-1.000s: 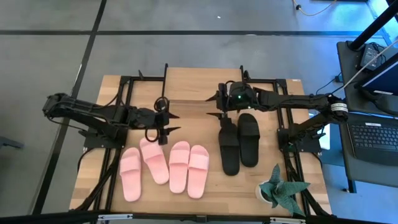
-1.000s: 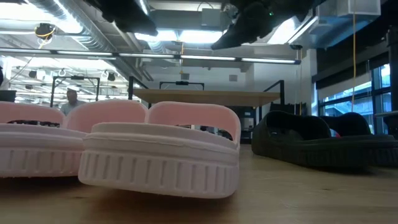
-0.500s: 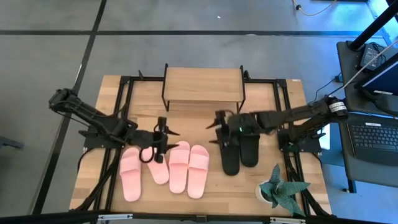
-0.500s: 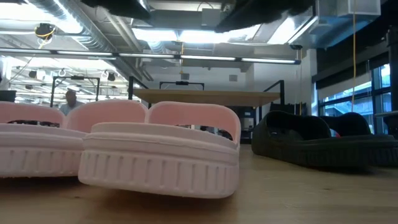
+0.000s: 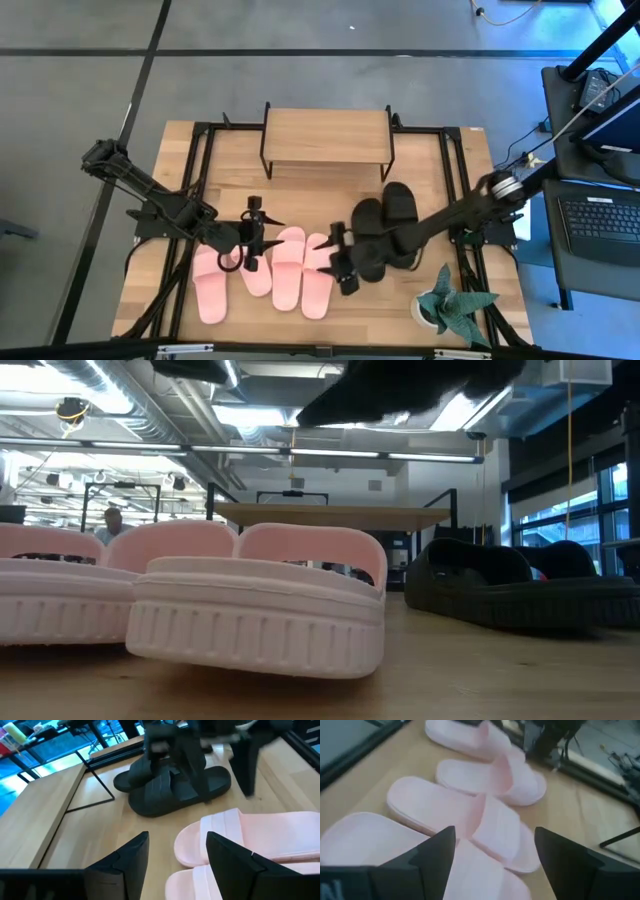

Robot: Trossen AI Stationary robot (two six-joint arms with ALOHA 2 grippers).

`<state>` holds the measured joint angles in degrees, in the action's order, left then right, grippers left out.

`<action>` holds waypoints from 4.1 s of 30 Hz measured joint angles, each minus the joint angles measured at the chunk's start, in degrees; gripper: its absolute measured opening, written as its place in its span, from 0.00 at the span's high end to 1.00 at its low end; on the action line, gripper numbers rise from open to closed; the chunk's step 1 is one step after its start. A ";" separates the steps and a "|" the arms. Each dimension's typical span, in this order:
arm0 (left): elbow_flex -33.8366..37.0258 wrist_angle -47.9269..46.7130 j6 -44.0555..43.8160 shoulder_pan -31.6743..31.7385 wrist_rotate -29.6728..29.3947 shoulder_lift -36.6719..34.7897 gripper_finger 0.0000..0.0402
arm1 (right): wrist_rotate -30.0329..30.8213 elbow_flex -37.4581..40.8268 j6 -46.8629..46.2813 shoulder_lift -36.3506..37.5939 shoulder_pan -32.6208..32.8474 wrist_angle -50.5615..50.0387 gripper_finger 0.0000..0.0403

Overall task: Pick and place slides into the shelf
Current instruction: Put the pink slipper slide on the shelf

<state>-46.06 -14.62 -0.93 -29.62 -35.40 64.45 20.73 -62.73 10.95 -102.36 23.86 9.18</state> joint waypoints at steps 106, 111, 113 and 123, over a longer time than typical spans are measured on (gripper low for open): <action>0.00 -0.74 -4.92 -0.51 0.15 0.00 0.53 | 20.70 -32.79 4.65 0.56 -43.42 -49.02 0.97; 0.00 -0.77 -4.92 -0.51 0.13 0.00 0.53 | 17.92 -32.79 5.50 -2.42 -44.79 -48.57 0.97; 0.00 -0.79 -4.94 -0.51 0.13 0.00 0.53 | 17.94 -32.77 6.57 -3.66 -44.88 -48.65 0.97; 0.00 -1.28 -5.16 -0.51 0.50 0.00 0.53 | 17.99 -32.77 8.91 -7.84 -45.10 -47.47 0.97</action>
<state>-46.06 -15.90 -6.09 -30.13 -34.90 64.45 38.72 -95.50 19.86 -110.20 -21.23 -38.28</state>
